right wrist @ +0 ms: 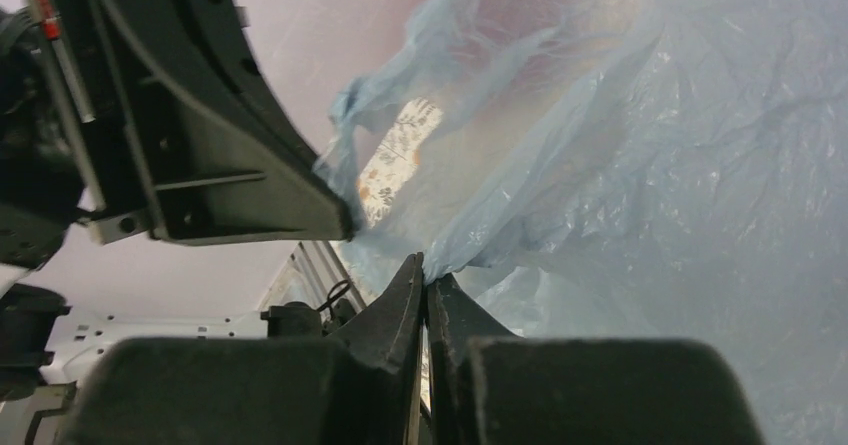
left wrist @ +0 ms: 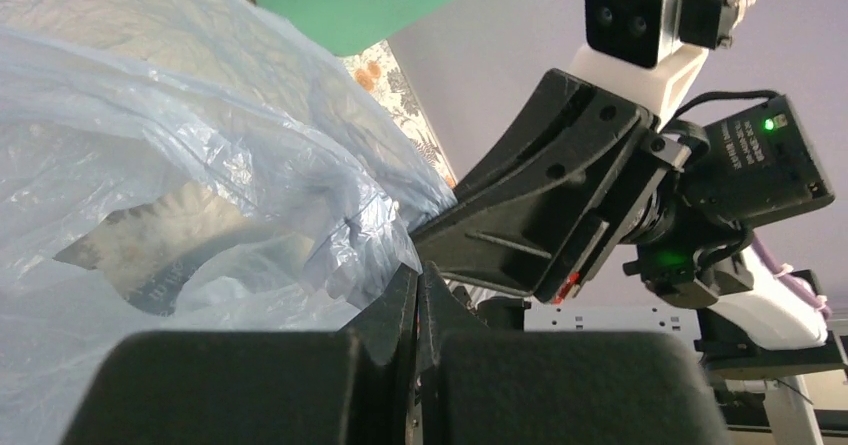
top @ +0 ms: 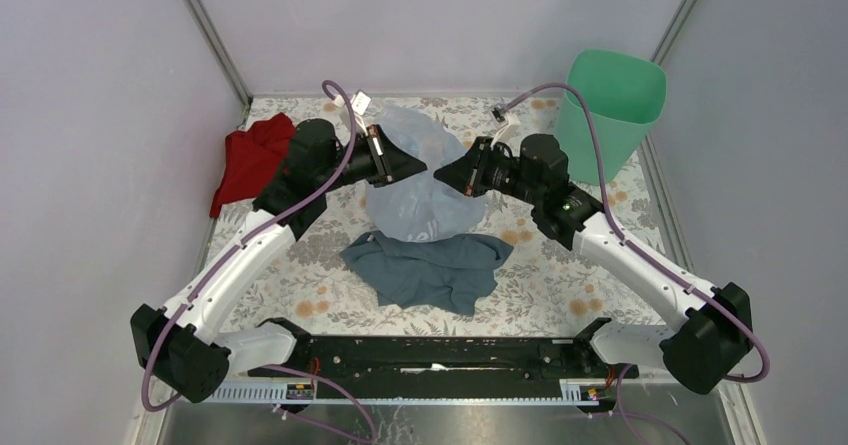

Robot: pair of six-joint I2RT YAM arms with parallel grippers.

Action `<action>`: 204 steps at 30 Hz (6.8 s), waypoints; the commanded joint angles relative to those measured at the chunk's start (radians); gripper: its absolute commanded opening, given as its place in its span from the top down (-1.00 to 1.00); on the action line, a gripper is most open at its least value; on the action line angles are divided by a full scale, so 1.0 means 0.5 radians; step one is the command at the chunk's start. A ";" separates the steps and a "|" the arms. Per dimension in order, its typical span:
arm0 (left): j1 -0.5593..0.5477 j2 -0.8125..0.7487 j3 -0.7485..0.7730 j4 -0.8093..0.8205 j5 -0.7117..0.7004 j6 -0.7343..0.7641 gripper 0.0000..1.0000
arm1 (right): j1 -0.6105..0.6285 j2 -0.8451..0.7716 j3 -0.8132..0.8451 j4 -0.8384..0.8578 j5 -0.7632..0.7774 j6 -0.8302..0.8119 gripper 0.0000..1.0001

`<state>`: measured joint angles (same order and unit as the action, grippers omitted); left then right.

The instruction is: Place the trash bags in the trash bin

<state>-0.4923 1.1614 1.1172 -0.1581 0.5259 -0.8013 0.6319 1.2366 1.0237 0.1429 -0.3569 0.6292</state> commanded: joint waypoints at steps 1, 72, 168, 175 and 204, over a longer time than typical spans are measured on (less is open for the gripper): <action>-0.016 0.014 0.012 0.215 -0.033 -0.110 1.00 | -0.003 -0.074 -0.065 0.398 -0.164 0.082 0.85; -0.284 0.030 0.363 -0.390 -0.635 0.814 -0.98 | -0.142 0.145 0.303 0.084 0.456 0.728 1.00; -0.388 0.119 0.327 -0.325 -1.619 1.245 1.00 | -0.938 1.557 2.287 -1.863 1.307 -1.703 -0.47; -0.371 0.176 0.342 -0.320 -1.529 1.205 1.00 | -0.939 1.723 2.383 -1.941 1.289 -1.602 -0.41; -0.351 0.168 0.285 -0.297 -1.387 1.227 1.00 | -0.655 1.342 2.124 -2.299 0.897 -1.271 1.00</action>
<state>-0.6727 1.2827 1.2652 -0.3637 -0.1886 -0.1879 0.2562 1.9816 2.0754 -0.9604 0.0841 -0.0185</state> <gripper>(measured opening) 0.008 0.033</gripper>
